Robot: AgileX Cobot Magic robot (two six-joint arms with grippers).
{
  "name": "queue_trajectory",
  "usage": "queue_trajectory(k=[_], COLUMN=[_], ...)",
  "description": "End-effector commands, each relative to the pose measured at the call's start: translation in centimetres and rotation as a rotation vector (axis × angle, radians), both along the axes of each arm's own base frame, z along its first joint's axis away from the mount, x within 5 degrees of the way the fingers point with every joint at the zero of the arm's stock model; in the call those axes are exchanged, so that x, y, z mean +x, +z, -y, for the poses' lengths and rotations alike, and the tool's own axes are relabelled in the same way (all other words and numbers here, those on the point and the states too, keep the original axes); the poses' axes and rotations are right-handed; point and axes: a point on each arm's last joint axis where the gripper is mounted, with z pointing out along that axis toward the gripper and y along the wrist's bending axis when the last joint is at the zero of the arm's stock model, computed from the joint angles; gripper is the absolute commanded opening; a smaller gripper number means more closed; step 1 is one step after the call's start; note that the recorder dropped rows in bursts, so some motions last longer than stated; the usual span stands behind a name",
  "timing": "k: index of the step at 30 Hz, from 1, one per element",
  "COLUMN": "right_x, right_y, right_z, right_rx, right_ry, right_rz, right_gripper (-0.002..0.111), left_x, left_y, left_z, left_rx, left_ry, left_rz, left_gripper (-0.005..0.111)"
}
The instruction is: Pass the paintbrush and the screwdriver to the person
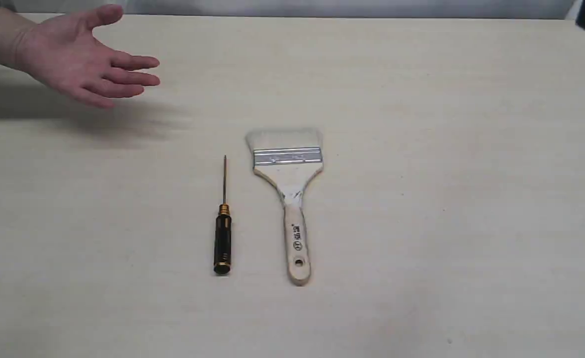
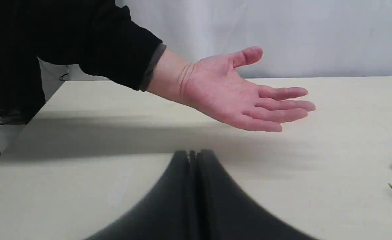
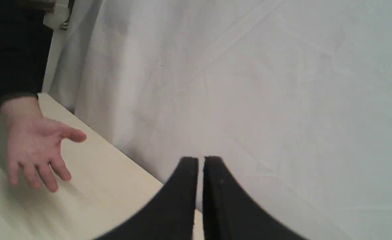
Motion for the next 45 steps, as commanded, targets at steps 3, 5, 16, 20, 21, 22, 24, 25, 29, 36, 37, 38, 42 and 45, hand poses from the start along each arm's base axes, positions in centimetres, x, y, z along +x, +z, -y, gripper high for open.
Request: queue_trajectory(k=[3, 5, 16, 20, 21, 22, 24, 25, 29, 36, 37, 38, 42, 45], right_x=[1.6, 2.4, 7.4, 9.3, 9.6, 9.9, 10.1, 10.3, 11.0, 12.7, 12.9, 13.1, 13.6, 13.7], right_y=[-1.0, -2.2, -10.9, -10.9, -10.8, -10.7, -10.8, -10.9, -12.2, -15.5, -15.8, -16.3, -17.9, -19.3], right_z=[-2.2, -4.1, -14.1, -15.1, -15.3, -15.6, -16.1, -16.3, -16.9, -18.3, -18.5, -18.8, -19.5, -19.7], right_rx=[0.228, 0.183, -0.045, 0.094, 0.092, 0.083, 0.059, 0.048, -0.007, -0.190, -0.208, -0.209, -0.234, -0.260], right_ry=[-0.108, -0.095, -0.105, -0.171, -0.173, -0.158, -0.139, -0.139, -0.188, -0.293, -0.295, -0.307, -0.324, -0.339], right_rz=[-0.151, -0.187, -0.417, -0.514, -0.518, -0.519, -0.535, -0.548, -0.623, -0.809, -0.825, -0.856, -0.918, -0.948], right_gripper=[0.005, 0.005, 0.038, 0.051, 0.052, 0.052, 0.052, 0.052, 0.052, 0.052, 0.052, 0.052, 0.052, 0.052], left_x=[0.0, 0.0, 0.0, 0.0, 0.0, 0.0, 0.0, 0.0, 0.0, 0.0, 0.0, 0.0, 0.0, 0.0], left_y=[0.0, 0.0, 0.0, 0.0, 0.0, 0.0, 0.0, 0.0, 0.0, 0.0, 0.0, 0.0, 0.0, 0.0], left_z=[0.1, 0.1, 0.1, 0.1, 0.1, 0.1, 0.1, 0.1, 0.1, 0.1, 0.1, 0.1, 0.1, 0.1], left_rx=[-0.005, -0.005, -0.003, -0.003, -0.003, -0.003, -0.003, -0.003, -0.003, -0.005, -0.005, -0.005, -0.005, -0.005], left_ry=[-0.009, -0.009, -0.008, -0.008, -0.008, -0.008, -0.008, -0.008, -0.008, -0.009, -0.008, -0.008, -0.009, -0.009], left_rz=[0.006, 0.006, 0.007, 0.007, 0.007, 0.007, 0.007, 0.007, 0.007, 0.007, 0.004, 0.004, 0.006, 0.006], left_gripper=[0.000, 0.000, 0.000, 0.000, 0.000, 0.000, 0.000, 0.000, 0.000, 0.000, 0.000, 0.000, 0.000, 0.000])
